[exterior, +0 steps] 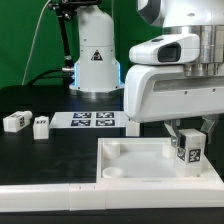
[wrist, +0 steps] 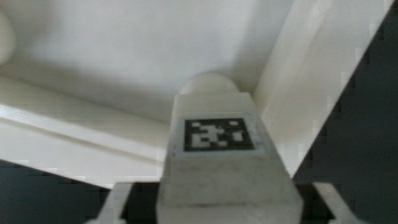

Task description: Assemble one leg

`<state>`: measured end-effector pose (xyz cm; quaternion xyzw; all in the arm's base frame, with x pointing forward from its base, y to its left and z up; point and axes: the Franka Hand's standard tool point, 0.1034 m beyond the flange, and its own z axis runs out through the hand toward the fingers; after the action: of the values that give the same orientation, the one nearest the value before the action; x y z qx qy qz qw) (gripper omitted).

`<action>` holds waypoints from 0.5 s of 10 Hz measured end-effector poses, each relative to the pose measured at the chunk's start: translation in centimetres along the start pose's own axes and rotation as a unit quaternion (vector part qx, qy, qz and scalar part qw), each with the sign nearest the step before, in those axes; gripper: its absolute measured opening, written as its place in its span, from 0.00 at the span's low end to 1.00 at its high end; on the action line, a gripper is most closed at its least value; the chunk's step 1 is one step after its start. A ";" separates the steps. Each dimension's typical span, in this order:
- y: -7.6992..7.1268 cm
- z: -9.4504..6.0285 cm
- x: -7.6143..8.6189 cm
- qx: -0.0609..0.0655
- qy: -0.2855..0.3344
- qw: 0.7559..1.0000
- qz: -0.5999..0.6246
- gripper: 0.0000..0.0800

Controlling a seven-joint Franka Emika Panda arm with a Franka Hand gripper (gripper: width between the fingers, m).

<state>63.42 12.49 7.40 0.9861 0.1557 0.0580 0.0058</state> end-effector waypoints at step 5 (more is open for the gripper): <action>0.5 0.0 -0.2 0.001 -0.002 0.945 0.326 0.36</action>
Offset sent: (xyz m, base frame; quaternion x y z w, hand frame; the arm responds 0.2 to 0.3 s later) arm -0.0039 -0.0110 -0.0008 -0.0222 -0.0174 0.3876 0.9214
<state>63.37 11.98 7.35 0.9831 -0.1746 0.0542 -0.0140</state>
